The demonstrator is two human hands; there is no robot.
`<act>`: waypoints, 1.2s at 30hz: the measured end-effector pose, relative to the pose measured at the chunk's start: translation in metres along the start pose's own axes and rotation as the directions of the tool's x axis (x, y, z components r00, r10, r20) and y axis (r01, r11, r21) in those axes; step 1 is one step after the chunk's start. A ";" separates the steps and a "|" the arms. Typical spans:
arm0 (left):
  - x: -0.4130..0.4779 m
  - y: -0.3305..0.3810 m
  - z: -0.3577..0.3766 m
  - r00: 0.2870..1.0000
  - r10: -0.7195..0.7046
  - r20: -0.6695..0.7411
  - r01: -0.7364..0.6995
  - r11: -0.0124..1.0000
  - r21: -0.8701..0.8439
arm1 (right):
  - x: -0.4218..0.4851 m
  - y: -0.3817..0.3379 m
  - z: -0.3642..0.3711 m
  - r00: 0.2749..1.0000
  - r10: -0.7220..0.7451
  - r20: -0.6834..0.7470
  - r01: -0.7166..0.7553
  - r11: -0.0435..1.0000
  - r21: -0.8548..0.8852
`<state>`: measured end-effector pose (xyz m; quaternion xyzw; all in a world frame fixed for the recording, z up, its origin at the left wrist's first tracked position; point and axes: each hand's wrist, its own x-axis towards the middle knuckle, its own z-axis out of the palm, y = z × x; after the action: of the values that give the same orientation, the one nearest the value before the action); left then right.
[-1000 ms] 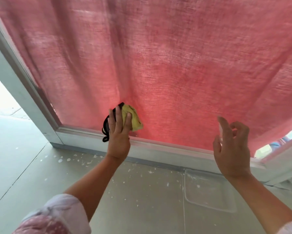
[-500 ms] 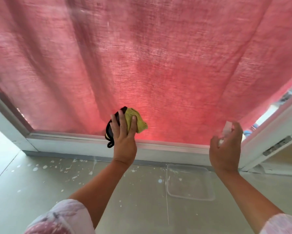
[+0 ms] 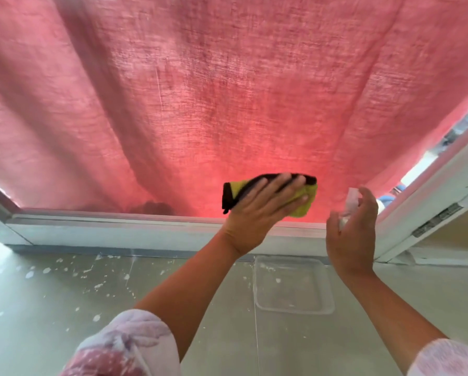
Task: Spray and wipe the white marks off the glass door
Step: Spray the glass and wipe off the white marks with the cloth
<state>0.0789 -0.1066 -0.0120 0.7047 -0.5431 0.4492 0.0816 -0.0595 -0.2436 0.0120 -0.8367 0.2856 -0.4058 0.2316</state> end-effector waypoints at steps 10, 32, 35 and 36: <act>-0.084 -0.058 -0.008 0.945 0.238 0.225 -0.273 0.952 0.137 | -0.011 -0.003 0.012 0.998 -0.023 0.066 0.024 0.999 -0.024; -0.111 -0.074 -0.012 0.965 0.138 0.221 -0.180 0.967 0.182 | -0.025 -0.034 0.036 0.983 -0.101 0.151 0.106 0.994 -0.029; -0.119 -0.089 -0.014 0.946 0.209 0.247 -0.263 0.942 0.209 | -0.025 -0.036 0.035 0.983 -0.094 0.155 0.100 0.994 -0.031; -0.123 -0.095 -0.017 0.940 0.220 0.263 -0.278 0.937 0.212 | -0.025 -0.036 0.035 0.982 -0.098 0.164 0.104 0.994 -0.032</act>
<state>0.1488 0.0265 -0.0550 0.6824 -0.5745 0.4332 -0.1290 -0.0331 -0.1949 0.0009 -0.8849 0.2311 -0.3418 0.2160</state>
